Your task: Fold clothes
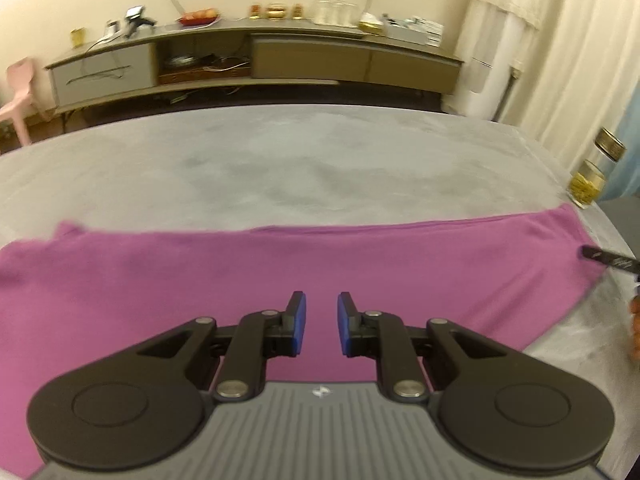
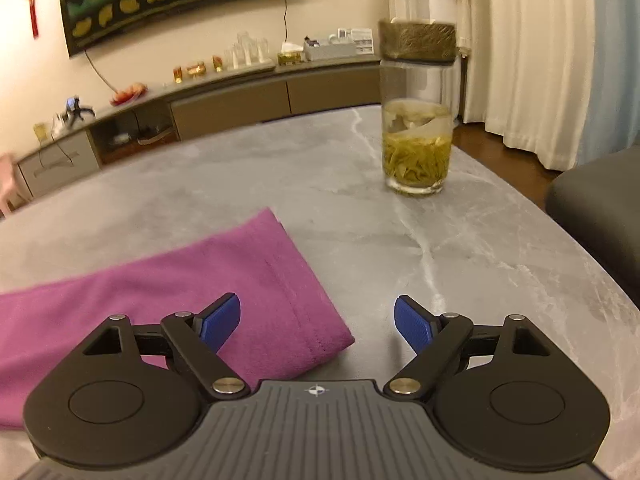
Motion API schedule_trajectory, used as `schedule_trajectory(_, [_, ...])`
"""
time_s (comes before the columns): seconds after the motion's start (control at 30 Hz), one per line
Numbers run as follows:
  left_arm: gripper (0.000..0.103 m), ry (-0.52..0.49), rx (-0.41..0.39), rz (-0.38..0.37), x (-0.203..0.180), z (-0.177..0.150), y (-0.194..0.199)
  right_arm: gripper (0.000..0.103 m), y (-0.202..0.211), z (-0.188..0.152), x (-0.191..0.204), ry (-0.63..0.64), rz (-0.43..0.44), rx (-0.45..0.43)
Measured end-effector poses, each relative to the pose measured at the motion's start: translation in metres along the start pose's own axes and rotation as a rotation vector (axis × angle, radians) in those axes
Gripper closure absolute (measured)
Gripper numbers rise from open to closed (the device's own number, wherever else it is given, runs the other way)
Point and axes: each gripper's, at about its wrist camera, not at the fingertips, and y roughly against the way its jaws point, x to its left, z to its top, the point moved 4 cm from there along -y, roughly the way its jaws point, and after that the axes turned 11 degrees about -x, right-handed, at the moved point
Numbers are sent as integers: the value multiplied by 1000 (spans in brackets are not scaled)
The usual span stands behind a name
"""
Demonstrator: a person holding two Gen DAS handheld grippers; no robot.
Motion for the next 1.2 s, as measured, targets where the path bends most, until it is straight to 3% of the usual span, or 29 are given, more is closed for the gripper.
schedule_trajectory(0.07, [87,-14,-2,-2,-25,6,-8,25,-3,-2,9,58,13,-9])
schedule_trajectory(0.2, [87,-48,-14,-12,-68,16,-11,80,-1,1,22,65,72,1])
schedule_trajectory(0.3, [87,-78,-20,-21,-92,21,-10,84,3,3,30,86,80,-8])
schedule_trajectory(0.4, [85,-64,-27,-40,-107,33,-15,85,20,7,45,152,89,-74])
schedule_trajectory(0.5, [71,18,-40,-73,-115,53,-25,85,45,5,75,282,121,-148])
schedule_trajectory(0.57, [53,71,-15,-144,-128,62,-41,85,58,0,95,373,137,-184])
schedule_trajectory(0.63, [51,103,30,-229,-144,68,-60,85,64,-10,114,462,138,-197])
schedule_trajectory(0.77, [45,7,91,-336,-191,68,-92,84,66,-21,135,578,141,-215])
schedule_trajectory(0.9, [38,-119,92,-358,-226,65,-113,85,68,-26,144,652,151,-234])
schedule_trajectory(0.93, [39,-143,101,-345,-231,62,-119,85,68,-27,146,666,155,-238])
schedule_trajectory(0.97, [46,-168,110,-331,-236,59,-125,85,69,-27,148,676,169,-245])
schedule_trajectory(1.0, [60,-182,122,-304,-236,56,-131,85,70,-29,149,682,191,-251])
schedule_trajectory(1.03, [92,-196,133,-276,-236,52,-137,84,72,-30,150,685,217,-256])
schedule_trajectory(1.13, [93,-121,126,-261,-214,48,-133,78,79,-28,147,647,320,-214])
schedule_trajectory(1.2, [93,-65,109,-259,-191,43,-125,55,86,-21,139,561,425,-161])
